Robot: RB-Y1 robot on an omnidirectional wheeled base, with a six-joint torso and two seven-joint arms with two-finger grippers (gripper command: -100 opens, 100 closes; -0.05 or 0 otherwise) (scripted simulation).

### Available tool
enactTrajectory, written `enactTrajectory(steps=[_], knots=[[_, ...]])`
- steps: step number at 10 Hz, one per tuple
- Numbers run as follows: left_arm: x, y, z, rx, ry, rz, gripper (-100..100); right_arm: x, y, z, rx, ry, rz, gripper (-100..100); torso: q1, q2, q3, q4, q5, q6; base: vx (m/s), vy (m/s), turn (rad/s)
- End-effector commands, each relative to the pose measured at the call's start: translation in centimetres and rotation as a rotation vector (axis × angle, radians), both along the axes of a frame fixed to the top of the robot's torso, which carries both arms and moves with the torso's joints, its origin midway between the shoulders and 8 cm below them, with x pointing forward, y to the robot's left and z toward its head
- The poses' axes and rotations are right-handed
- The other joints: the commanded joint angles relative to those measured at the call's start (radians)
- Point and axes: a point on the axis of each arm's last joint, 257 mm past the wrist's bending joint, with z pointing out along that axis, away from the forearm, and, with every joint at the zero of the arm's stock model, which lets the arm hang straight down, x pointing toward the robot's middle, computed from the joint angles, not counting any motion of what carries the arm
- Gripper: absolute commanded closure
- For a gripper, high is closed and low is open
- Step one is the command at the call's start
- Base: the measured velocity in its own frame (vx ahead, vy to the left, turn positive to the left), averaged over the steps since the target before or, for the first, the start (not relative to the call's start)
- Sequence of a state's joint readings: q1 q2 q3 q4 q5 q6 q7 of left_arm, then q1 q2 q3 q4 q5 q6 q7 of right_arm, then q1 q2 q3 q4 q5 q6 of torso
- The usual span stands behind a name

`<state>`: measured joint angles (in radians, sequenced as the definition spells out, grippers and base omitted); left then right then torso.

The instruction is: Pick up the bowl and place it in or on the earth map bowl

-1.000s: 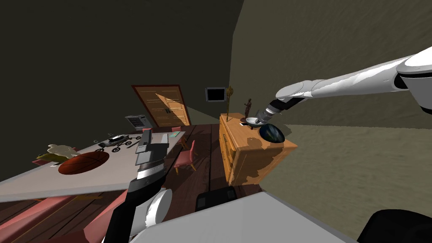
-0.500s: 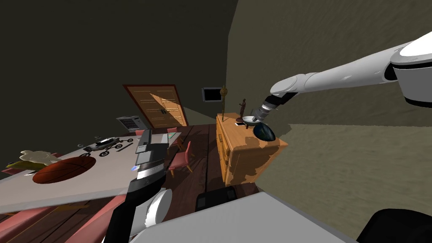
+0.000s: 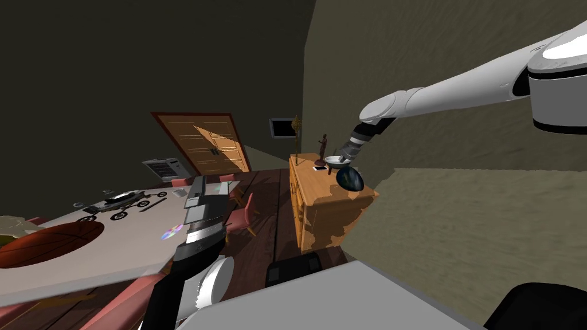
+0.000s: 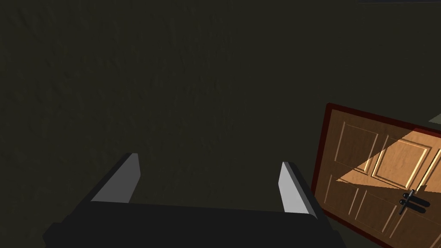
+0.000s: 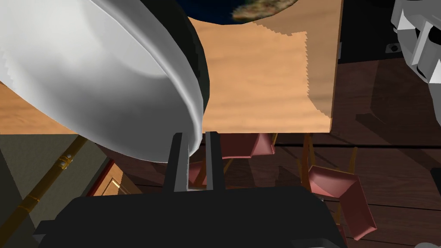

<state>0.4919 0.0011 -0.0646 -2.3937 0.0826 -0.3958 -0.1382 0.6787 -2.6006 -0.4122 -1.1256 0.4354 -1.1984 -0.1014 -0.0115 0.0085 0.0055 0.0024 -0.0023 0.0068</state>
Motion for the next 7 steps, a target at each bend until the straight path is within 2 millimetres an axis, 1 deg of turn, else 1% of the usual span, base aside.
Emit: enactTrajectory(steps=[1, 3, 5, 6, 7], knots=[[0.0, 0.0, 0.0, 0.000, 0.000, 0.000, 0, 0.0, 0.9, 0.6, -0.016, 0.014, 0.019, 100, 0.000, 0.000, 0.000, 0.000, 0.000, 0.000, 0.010, -0.112, -0.065], [0.0, 0.0, 0.0, 0.000, 0.000, 0.000, 0, -0.1, 2.2, 1.4, -0.039, 0.030, 0.045, 100, 0.001, -0.001, -0.001, -0.001, 0.000, 0.000, 0.021, -0.096, -0.071], [0.0, 0.0, 0.0, 0.000, 0.000, 0.000, 0, -0.3, 3.5, 2.3, -0.066, 0.048, 0.073, 100, -0.001, -0.002, -0.001, -0.001, -0.001, 0.001, 0.039, -0.128, -0.106], [0.0, 0.0, 0.0, 0.000, 0.000, 0.000, 0, -0.3, 3.1, 2.0, -0.058, 0.041, 0.065, 100, -0.002, -0.002, -0.001, 0.000, -0.001, 0.001, 0.016, -0.058, -0.013], [0.0, 0.0, 0.0, 0.000, 0.000, 0.000, 0, -0.3, 3.2, 2.1, -0.059, 0.043, 0.066, -100, 0.001, -0.001, -0.001, -0.001, -0.001, 0.000, 0.002, -0.011, 0.002]])
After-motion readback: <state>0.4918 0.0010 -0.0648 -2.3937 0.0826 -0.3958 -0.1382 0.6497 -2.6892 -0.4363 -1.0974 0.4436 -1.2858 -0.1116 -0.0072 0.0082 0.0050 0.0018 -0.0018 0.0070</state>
